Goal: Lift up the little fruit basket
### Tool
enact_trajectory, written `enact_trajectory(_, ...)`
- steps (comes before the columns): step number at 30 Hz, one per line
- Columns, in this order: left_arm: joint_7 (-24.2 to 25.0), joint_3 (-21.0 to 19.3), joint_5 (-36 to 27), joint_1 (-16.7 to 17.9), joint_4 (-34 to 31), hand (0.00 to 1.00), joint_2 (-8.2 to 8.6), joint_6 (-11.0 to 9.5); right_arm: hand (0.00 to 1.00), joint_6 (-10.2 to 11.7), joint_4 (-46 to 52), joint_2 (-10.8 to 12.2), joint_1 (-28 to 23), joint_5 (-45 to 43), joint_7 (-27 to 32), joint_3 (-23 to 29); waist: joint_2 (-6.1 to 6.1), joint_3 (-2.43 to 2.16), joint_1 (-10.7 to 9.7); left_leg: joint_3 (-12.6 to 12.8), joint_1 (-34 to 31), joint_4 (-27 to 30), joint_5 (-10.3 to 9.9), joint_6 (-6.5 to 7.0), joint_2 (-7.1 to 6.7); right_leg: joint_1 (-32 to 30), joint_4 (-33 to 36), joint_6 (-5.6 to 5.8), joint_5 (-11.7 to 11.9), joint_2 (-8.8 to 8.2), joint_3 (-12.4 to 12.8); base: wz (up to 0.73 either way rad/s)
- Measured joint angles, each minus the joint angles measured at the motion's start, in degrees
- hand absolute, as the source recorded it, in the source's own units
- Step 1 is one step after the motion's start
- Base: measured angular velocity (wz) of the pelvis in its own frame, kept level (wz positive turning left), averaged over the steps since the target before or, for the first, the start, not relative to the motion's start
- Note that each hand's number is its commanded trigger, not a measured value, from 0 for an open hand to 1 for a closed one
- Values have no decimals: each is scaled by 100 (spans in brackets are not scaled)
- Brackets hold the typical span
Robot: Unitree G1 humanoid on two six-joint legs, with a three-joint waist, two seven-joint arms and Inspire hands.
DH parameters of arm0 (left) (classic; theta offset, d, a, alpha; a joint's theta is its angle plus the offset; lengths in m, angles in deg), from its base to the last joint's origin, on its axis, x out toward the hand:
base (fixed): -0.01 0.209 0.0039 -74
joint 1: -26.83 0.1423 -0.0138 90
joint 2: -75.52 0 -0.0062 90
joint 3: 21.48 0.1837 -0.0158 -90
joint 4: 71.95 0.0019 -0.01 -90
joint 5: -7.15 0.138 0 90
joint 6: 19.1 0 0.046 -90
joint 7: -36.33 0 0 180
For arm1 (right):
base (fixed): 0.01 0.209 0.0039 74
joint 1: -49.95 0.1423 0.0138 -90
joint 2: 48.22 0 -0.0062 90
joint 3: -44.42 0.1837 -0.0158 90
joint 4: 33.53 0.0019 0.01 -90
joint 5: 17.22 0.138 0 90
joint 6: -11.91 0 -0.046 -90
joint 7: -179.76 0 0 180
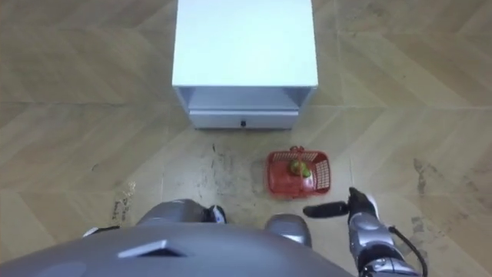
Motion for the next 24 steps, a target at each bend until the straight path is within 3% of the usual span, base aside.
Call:
enact_trajectory(1, -71, 59, -147, -184, 88, 0, -1, 4, 0, 57, 52, -9, 229, 11, 88, -16, 39, 34, 47, -75, -447, 416, -3, -3, 63, 40, -345, 170, -465, 49, 55, -5)
enact_trajectory(2, -98, 76, -232, -252, 84, 0, -1, 0, 0, 92, 58, -13, 347, 7, 118, -27, 52, 50, 64, -152, -641, 581, -6, -32, 76, 0, -425, 153, -711, 88, 77, -15)
enact_trajectory(4, -196, 173, -604, -421, 113, 0, -11, -88, 0, 79, 228, 1, 556, 69, 288, -67, 76, 49, 156, -334, -1245, 1095, -58, -212, 120, -406, -99, 104, -1485, 140, 78, -7)
enact_trajectory(6, -278, 281, -778, -493, 278, 0, -52, -174, 0, 84, 445, 7, 574, 209, 357, -111, 80, 67, 148, -453, -1563, 1500, -126, -265, 116, -721, 544, 107, -1873, 134, -20, 14)
enact_trajectory(8, -366, 384, -872, -543, 401, 0, -110, -215, 0, 122, 549, 23, 659, 311, 480, -104, 64, 67, 108, -592, -1857, 1951, -267, -242, -11, -1091, 1403, 74, -2181, 34, -35, 16)
enact_trajectory(9, -442, 440, -990, -572, 522, 0, -159, -254, 0, 192, 664, 27, 671, 367, 578, -112, -12, 108, 114, -614, -2053, 2242, -351, -216, -89, -1392, 2086, 24, -2294, -63, -11, 24)
enact_trajectory(12, -603, 749, -1220, -650, 713, 0, -247, -289, 0, 288, 882, 30, 757, 451, 735, -117, -40, 131, 110, -632, -2650, 3031, -586, -191, -87, -2101, 3534, 25, -2301, -194, 7, 27)
enact_trajectory(14, -683, 873, -1370, -652, 732, 0, -260, -334, 0, 454, 925, 25, 841, 484, 795, -103, -37, 134, 84, -612, -3022, 3536, -748, -164, -177, -2454, 4378, 27, -2300, -360, 30, 33)
enact_trajectory(15, -754, 946, -1551, -687, 775, 0, -264, -376, 0, 511, 918, 26, 904, 529, 866, -96, -3, 164, 59, -561, -3219, 3893, -846, -100, -202, -2608, 4910, 33, -2297, -448, 54, 51)
enact_trajectory(18, -914, 1071, -1874, -872, 858, 0, -307, -493, 0, 581, 875, 55, 1084, 588, 999, -93, 19, 188, -67, -356, -3773, 4712, -1119, -62, -257, -3065, 6174, 36, -2296, -599, 291, 63)
enact_trajectory(19, -998, 1140, -1918, -945, 948, 0, -315, -566, 0, 589, 818, 51, 1165, 658, 999, -94, -18, 199, -171, -218, -3979, 4947, -1198, -206, -268, -3233, 6552, 34, -2295, -747, 339, 74)
enact_trajectory(20, -1026, 1169, -1921, -1006, 950, 0, -313, -607, 0, 589, 735, 49, 1233, 668, 996, -98, -59, 221, -234, -187, -4063, 5128, -1284, -516, -292, -3278, 6684, 22, -2300, -849, 346, 42)
enact_trajectory(21, -1056, 1170, -1915, -994, 969, 0, -278, -658, 0, 555, 658, 12, 1348, 675, 981, -97, -8, 254, -195, -516, -4162, 5764, -1439, -726, -458, -3415, 6999, 8, -2301, -918, 420, -40)
enact_trajectory(22, -1079, 1176, -1920, -933, 1019, 0, -289, -677, 0, 561, 718, 7, 1480, 692, 975, -103, 82, 159, -59, -1113, -4106, 6245, -2137, -591, -701, -3734, 7481, 13, -2301, -979, 636, -72)
enact_trajectory(23, -1111, 1171, -1947, -962, 1045, 0, -314, -699, 0, 584, 779, 8, 1552, 746, 987, -98, 46, 204, -17, -1071, -4223, 6400, -2223, -584, -750, -3833, 7764, 41, -2305, -1077, 710, -51)
enact_trajectory(24, -1227, 1232, -2053, -981, 1087, 0, -428, -766, 0, 609, 947, 46, 1493, 863, 1020, -93, -100, 200, -122, -923, -4423, 6684, -2281, -469, -757, -3747, 8231, 96, -2163, -1272, 782, 43)
